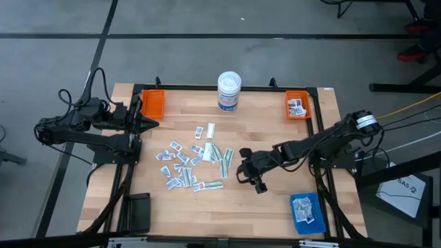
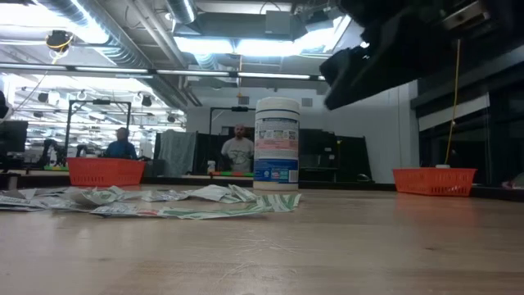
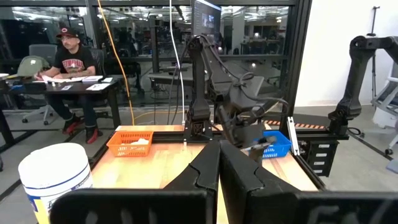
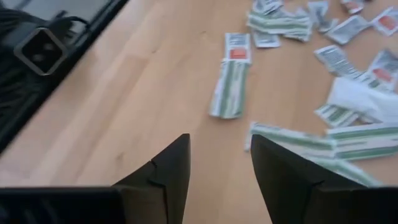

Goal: Pick & Place First Aid Supplies
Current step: Put the green bandage pack into the black bin

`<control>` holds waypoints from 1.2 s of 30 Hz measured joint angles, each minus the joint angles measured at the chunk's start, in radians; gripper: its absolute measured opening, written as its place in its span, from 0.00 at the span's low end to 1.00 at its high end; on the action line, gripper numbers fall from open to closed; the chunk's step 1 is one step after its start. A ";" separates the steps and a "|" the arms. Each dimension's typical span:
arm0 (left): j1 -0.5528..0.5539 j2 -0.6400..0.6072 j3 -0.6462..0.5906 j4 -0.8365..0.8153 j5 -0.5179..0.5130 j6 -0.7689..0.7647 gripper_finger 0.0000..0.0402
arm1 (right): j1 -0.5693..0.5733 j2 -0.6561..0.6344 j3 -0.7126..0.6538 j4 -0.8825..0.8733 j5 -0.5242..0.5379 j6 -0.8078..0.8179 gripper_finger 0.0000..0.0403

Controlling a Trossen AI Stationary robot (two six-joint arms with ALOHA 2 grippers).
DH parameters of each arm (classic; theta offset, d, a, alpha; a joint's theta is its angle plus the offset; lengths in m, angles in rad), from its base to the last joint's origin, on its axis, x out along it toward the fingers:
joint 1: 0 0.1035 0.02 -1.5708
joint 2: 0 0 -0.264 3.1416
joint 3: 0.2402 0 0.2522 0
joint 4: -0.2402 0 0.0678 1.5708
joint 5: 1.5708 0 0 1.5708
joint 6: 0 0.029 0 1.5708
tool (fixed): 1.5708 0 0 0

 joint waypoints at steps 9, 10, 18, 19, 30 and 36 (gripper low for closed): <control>0.000 0.000 0.000 0.000 0.000 0.000 0.01 | -0.017 0.117 0.098 0.015 0.196 -0.075 0.42; 0.000 0.000 0.000 0.000 0.000 0.000 0.01 | -0.018 0.133 0.112 0.014 0.215 -0.091 0.42; 0.000 0.000 0.000 0.000 0.000 0.000 0.01 | -0.041 0.274 0.246 0.015 0.245 -0.190 0.42; 0.000 0.000 0.000 0.000 0.000 0.000 0.01 | -0.045 0.292 0.263 0.017 0.245 -0.195 0.42; 0.000 0.000 0.000 0.000 0.000 0.000 0.01 | -0.110 0.505 0.410 0.067 0.253 -0.209 0.42; 0.000 0.000 0.000 0.000 0.000 0.000 0.01 | -0.141 0.597 0.450 0.134 0.255 -0.198 0.42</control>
